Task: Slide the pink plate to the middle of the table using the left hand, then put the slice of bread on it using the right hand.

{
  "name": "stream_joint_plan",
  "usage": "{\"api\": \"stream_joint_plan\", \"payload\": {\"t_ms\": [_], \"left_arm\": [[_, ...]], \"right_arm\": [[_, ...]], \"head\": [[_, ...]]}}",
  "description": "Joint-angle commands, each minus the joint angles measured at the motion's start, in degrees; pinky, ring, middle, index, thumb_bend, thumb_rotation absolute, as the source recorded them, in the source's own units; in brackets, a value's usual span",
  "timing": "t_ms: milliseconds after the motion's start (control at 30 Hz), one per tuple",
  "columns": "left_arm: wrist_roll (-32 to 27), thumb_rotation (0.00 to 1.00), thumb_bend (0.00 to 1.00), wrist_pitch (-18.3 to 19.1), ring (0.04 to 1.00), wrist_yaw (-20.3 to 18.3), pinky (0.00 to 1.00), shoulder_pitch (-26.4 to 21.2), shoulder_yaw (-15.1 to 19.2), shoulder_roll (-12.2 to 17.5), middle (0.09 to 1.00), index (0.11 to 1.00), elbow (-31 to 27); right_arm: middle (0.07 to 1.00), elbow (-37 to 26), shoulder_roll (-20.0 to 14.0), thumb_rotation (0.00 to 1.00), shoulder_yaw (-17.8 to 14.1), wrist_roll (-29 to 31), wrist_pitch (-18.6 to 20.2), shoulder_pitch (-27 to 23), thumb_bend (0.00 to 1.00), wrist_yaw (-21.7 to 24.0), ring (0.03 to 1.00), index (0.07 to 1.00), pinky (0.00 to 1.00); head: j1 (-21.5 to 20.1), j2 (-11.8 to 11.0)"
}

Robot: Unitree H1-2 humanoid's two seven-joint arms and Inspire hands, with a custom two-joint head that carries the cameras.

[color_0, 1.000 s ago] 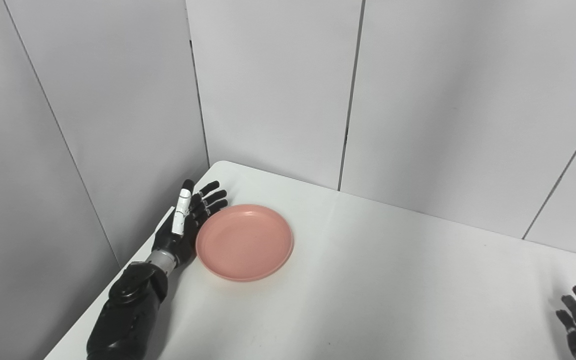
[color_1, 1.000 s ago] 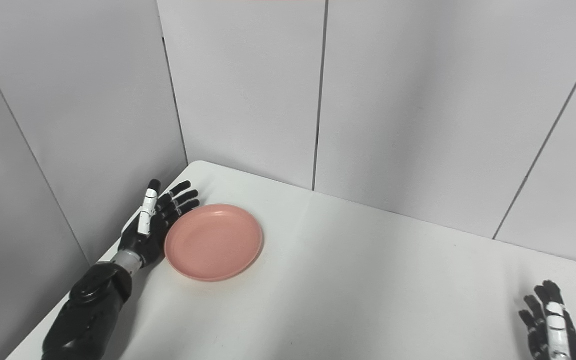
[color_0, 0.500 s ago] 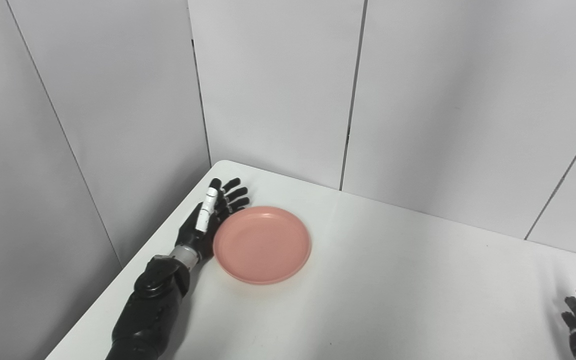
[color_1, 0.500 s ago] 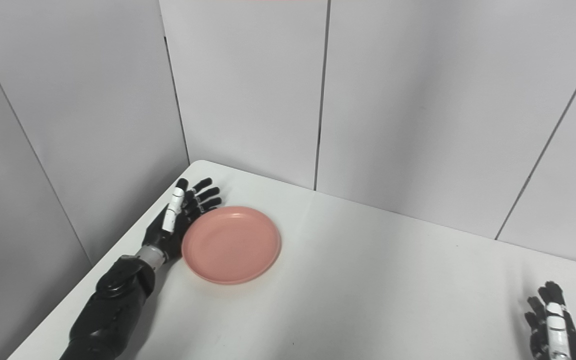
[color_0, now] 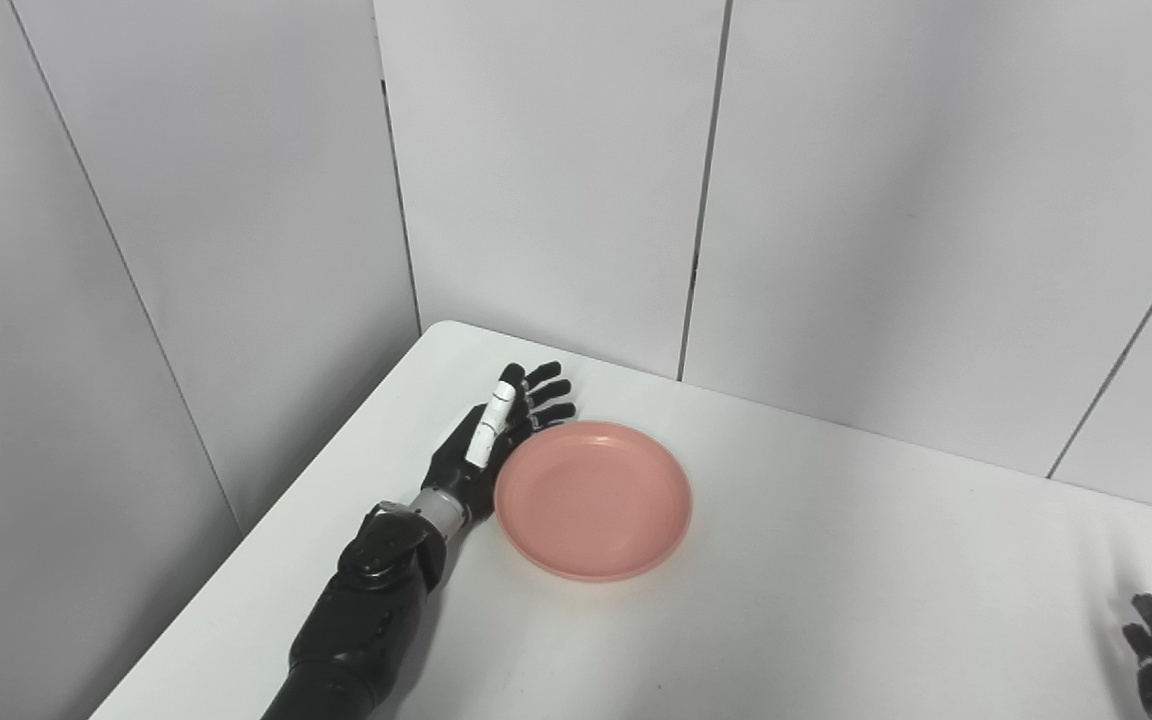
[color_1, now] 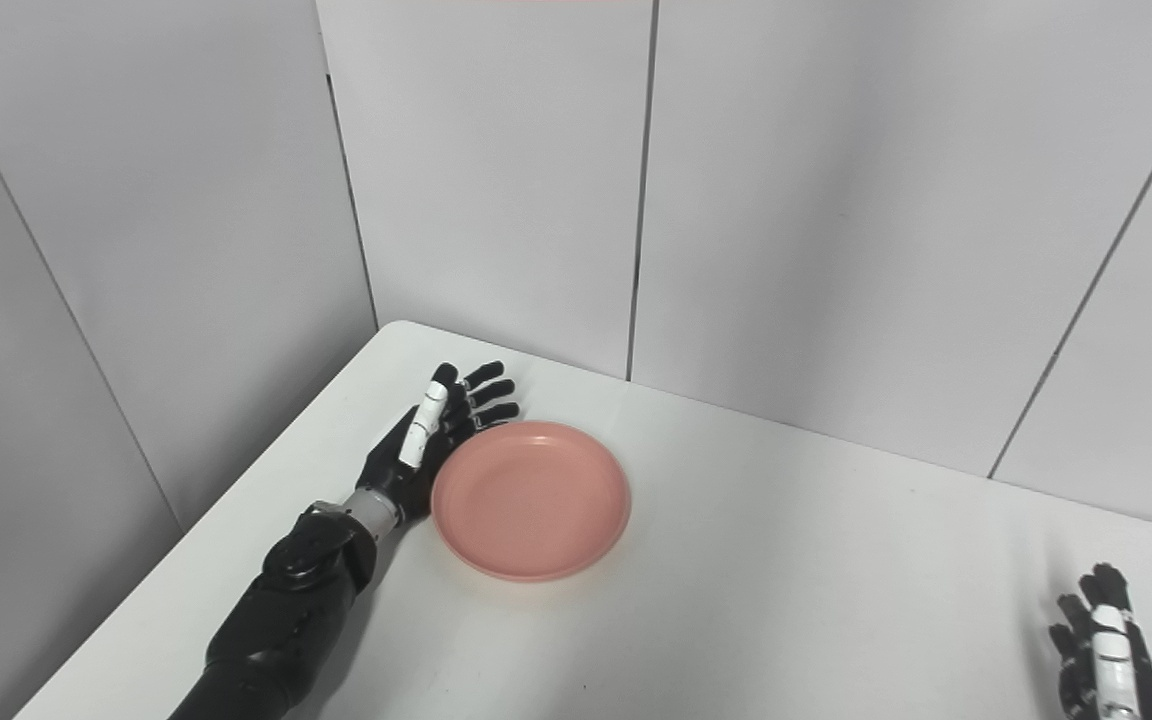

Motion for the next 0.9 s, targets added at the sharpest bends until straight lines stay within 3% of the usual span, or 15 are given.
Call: {"api": "stream_joint_plan", "payload": {"t_ms": [0, 267, 400, 533, 667, 867], "left_arm": [[0.9, 0.95, 0.88, -1.2, 0.874, -0.4, 0.90, -1.3, -0.7, -0.7, 0.896, 0.879, 0.5], [0.9, 0.99, 0.84, -2.1, 0.877, -0.7, 0.92, -1.6, -2.3, -3.9, 0.905, 0.905, 1.0], [1.7, 1.00, 0.83, -2.8, 0.871, 1.5, 0.92, -1.0, -2.7, -6.7, 0.903, 0.887, 0.3], [1.6, 0.99, 0.85, -3.1, 0.877, 2.8, 0.91, -0.2, -2.4, -9.7, 0.913, 0.891, 0.6], [0.6, 0.99, 0.84, -1.4, 0.888, 2.2, 0.92, 1.1, -2.6, -11.5, 0.919, 0.893, -1.6], [0.8, 1.00, 0.81, -0.4, 0.916, 1.6, 0.95, 2.9, -3.7, -13.5, 0.934, 0.913, -5.4]], "right_arm": [[0.995, -1.8, -0.2, 0.82, -0.3, 0.2, -1.6, -1.5, 0.62, 0.2, 0.992, 0.975, 1.00], [1.000, -2.6, 0.5, 0.84, 0.1, -0.1, -1.4, -1.2, 0.62, 0.0, 1.000, 0.991, 1.00], [1.000, -3.3, 1.0, 0.84, 0.5, -1.0, -1.2, -1.1, 0.62, -0.4, 1.000, 0.995, 1.00], [1.000, -3.9, 1.1, 0.88, 0.9, -2.0, -2.2, -0.7, 0.49, -0.3, 1.000, 1.000, 1.00], [0.986, -3.2, 1.6, 0.84, 0.6, -1.0, -3.6, -1.0, 0.48, 0.4, 0.985, 0.987, 1.00], [0.971, -2.1, 1.8, 0.78, 1.2, -1.0, -5.9, -1.3, 0.57, 1.6, 0.960, 0.970, 1.00]], "head": [[-0.4, 0.1], [-4.8, 0.1], [-8.0, 0.4], [-11.2, 1.0], [-15.1, 1.7], [-20.1, 4.1]]}}
